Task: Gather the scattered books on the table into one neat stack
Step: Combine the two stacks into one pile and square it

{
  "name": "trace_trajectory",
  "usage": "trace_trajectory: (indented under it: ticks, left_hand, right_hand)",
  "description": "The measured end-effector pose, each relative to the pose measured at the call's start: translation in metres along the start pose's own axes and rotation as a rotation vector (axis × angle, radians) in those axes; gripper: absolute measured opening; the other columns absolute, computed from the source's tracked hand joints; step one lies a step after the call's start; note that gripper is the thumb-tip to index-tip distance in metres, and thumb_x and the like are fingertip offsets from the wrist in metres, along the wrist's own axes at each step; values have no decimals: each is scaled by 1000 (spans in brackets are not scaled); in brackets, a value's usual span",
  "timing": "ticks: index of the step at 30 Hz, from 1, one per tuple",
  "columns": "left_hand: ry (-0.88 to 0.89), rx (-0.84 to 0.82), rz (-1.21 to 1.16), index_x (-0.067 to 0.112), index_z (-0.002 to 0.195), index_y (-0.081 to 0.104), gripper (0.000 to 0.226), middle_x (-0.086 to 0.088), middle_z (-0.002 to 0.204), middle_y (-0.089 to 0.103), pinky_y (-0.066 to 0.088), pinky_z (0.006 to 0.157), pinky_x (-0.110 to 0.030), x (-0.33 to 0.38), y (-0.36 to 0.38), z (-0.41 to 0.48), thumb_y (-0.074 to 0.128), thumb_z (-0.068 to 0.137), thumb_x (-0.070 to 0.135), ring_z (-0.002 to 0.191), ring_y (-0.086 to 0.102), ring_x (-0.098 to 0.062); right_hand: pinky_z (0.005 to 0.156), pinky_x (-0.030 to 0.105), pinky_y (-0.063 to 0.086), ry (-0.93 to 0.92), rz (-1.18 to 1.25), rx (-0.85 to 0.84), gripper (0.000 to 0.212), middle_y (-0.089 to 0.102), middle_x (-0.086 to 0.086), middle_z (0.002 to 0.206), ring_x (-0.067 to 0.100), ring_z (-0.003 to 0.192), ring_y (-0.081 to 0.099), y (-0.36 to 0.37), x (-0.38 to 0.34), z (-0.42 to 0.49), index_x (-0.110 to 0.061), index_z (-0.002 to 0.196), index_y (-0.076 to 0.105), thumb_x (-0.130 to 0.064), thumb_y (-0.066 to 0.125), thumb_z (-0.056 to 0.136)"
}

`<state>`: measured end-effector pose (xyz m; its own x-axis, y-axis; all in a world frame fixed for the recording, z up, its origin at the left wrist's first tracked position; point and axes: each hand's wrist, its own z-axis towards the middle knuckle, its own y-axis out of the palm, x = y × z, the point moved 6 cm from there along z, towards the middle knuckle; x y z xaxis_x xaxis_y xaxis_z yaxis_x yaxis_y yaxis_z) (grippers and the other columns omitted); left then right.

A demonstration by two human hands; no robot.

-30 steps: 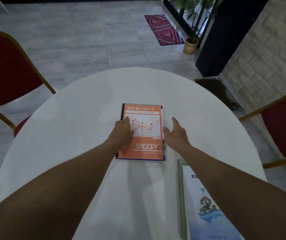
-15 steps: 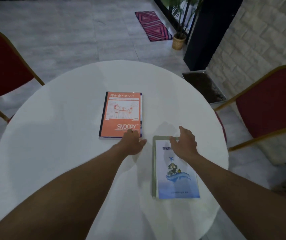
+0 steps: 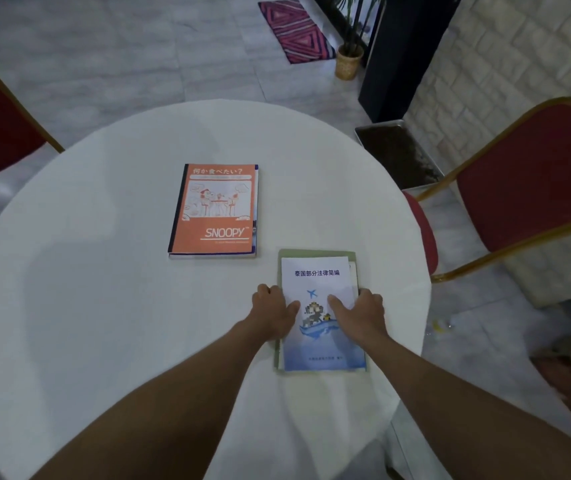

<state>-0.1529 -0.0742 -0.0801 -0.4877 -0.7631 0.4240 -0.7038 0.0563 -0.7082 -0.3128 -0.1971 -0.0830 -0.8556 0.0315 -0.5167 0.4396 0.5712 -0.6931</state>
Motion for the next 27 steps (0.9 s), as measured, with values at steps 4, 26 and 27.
trace_trajectory:
  ticks: [4,26,27]
  left_hand:
    - [-63,47,-100,-5,137,37,60,-22,138,38,30,109,-38,3,-1,3,51,97,37,130,38,-37]
    - [59,401,-362,3,129,41,39,-18,134,35,46,90,-30,-53,-141,43,49,99,27,113,47,-24]
    - [53,419,-357,2,128,42,39,-19,134,37,48,90,-31,-58,-150,48,49,99,27,113,48,-25]
  right_hand:
    - [101,45,49,52,70,-32,78,42,14,136,33,126,50,-2,-1,6,-6,137,45,-54,70,81]
    - [97,46,53,-198,291,-114,45,55,17,130,32,112,61,29,-173,24,-4,128,50,-22,60,88]
    - [96,45,54,-212,282,-116,45,56,16,129,31,112,62,32,-185,28,-4,127,52,-21,61,87]
